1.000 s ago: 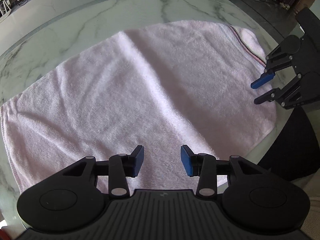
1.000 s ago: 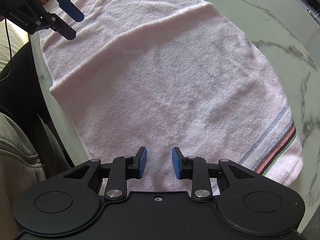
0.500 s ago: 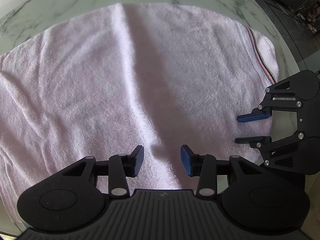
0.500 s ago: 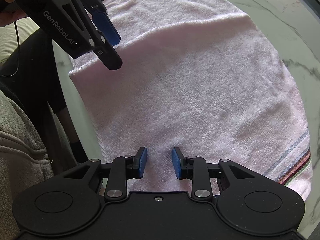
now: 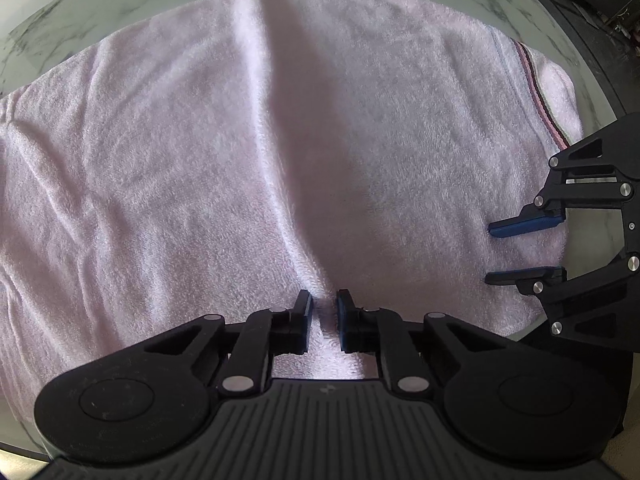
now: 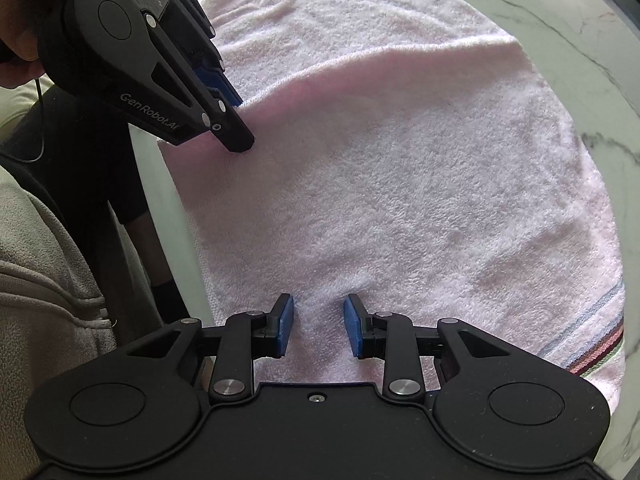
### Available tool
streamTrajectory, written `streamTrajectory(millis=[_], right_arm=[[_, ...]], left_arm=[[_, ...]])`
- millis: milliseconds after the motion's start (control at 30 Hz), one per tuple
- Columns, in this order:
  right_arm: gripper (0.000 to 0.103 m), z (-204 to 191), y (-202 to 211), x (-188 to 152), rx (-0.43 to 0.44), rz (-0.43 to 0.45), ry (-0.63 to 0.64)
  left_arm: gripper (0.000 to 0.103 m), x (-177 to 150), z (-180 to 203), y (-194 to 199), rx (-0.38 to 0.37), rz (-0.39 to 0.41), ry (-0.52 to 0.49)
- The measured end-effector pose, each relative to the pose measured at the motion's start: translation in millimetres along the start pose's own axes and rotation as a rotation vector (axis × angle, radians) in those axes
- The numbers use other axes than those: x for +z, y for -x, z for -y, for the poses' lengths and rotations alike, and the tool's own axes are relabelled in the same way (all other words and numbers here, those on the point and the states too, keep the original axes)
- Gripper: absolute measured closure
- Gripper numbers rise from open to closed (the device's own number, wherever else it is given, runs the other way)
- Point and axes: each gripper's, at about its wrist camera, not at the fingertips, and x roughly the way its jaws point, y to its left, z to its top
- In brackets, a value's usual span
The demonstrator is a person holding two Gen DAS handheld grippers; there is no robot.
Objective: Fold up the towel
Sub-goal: 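Pinch the towel middle with the left gripper while the right gripper grasps the towel edge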
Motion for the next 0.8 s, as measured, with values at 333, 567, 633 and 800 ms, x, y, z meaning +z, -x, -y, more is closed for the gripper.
streamTrajectory(millis=[333,567,633,800], right_arm=[[0.075,9,8,22,-0.030,-0.078,0.177],[0.075,37,26,58,-0.170,-0.065,0.595],[0.075,43,27,70,-0.188,-0.073,0.732],[0.076,54,23,103,-0.224,-0.100,1.140]], left_arm=[[0.098,-23,-4,5,-0.009,0.035,0.033],[0.098,-33,-6,8,-0.014,0.079,0.080],[0.098,-33,-3,9,-0.002,0.078,0.067],[0.098,-33,5,8,0.029,0.068,0.017]])
